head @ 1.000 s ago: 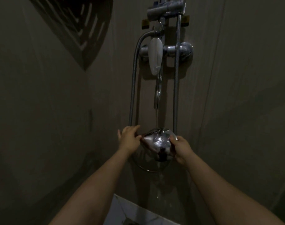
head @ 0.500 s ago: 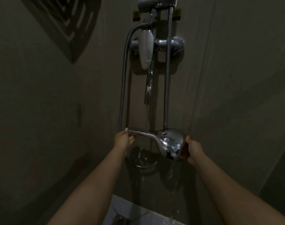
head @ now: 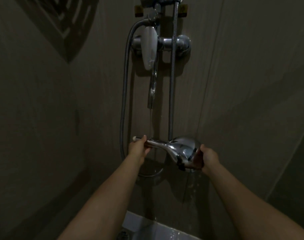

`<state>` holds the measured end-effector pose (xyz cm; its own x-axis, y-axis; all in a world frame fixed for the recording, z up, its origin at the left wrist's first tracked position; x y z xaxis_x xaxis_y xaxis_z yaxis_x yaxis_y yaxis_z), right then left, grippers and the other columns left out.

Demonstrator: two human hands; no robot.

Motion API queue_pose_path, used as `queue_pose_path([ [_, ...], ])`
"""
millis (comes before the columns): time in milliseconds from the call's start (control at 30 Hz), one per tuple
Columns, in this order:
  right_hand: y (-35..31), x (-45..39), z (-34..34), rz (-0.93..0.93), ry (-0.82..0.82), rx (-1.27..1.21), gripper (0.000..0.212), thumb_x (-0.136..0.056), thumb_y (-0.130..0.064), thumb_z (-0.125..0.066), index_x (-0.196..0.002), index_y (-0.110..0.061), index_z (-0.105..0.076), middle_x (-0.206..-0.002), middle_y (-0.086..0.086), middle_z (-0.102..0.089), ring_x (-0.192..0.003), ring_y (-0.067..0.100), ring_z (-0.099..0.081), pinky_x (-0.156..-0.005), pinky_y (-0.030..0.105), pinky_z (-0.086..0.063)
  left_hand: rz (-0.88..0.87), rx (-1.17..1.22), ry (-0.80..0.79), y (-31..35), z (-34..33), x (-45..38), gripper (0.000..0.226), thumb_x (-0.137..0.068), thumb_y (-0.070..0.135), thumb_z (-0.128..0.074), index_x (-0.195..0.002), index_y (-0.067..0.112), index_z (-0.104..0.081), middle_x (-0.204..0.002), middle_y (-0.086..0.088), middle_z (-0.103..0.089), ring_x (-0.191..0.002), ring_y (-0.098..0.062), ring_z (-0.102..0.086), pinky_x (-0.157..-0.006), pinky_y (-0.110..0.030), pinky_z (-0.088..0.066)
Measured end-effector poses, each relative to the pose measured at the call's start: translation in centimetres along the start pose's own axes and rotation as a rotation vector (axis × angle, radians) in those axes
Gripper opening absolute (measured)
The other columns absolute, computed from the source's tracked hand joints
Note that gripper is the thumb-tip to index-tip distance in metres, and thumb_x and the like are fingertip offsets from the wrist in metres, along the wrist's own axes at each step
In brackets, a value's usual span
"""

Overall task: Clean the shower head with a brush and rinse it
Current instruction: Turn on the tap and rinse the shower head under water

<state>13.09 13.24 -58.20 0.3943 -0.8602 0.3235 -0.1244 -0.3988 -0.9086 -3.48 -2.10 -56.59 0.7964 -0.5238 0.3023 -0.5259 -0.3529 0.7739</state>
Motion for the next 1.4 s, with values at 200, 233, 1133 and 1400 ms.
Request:
queue_pose_path([
  [200, 1.0, 0.9, -2.4, -0.041, -0.114, 0.035, 0.025, -0.096, -0.028, -0.041, -0.097, -0.009, -0.057, -0.100, 0.018, -0.063, -0.090, 0.036, -0.061, -0.084, 0.052, -0.049, 0.167, 0.297, -0.098, -3.2, -3.5, 1.9, 0.033, -0.096, 0.033, -0.045, -0.085, 0.003, -0.056, -0.088, -0.017, -0.060, -0.085, -0.033, -0.059, -0.100, -0.046, -0.043],
  [233, 1.2, 1.1, -2.9, -0.046, -0.121, 0.034, 0.025, -0.096, -0.028, -0.041, -0.097, -0.009, -0.058, -0.111, 0.021, -0.061, -0.102, 0.039, -0.059, -0.090, 0.055, -0.047, 0.168, 0.294, -0.097, -3.3, -3.6, 2.1, 0.033, -0.095, 0.034, -0.045, -0.083, 0.005, -0.056, -0.088, -0.017, -0.060, -0.083, -0.031, -0.058, -0.099, -0.046, -0.043],
  [1133, 4.0, 4.6, -11.9, -0.118, -0.496, -0.066, 0.046, -0.086, -0.007, -0.060, -0.128, -0.003, -0.041, -0.125, 0.022, -0.054, -0.103, 0.033, -0.058, -0.081, 0.045, -0.050, -0.122, 0.138, 0.047, 7.9, 7.5, 1.2, 0.019, -0.091, -0.001, -0.037, -0.076, 0.006, -0.047, -0.082, -0.009, -0.058, -0.083, -0.025, -0.056, -0.098, -0.040, -0.041],
  [1400, 3.3, 3.8, -10.1, 0.065, -0.158, -0.176, 0.060, -0.084, 0.002, -0.056, -0.135, -0.023, -0.039, -0.134, 0.012, -0.048, -0.117, 0.035, -0.052, -0.087, 0.046, -0.053, -0.150, -0.032, 0.187, 6.0, 7.6, 1.2, 0.005, -0.092, 0.006, -0.052, -0.094, 0.002, -0.051, -0.094, -0.016, -0.059, -0.093, -0.027, -0.058, -0.087, -0.039, -0.050],
])
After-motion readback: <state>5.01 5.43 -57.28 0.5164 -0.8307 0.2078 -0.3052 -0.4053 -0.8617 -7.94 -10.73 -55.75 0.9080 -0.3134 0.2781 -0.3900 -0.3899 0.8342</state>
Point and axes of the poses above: each hand's wrist, its own x-axis away from the middle knuckle, its own z-axis out of the back of the hand, y = z × x, the point moved 3 cm from there along -x, towards the middle knuckle
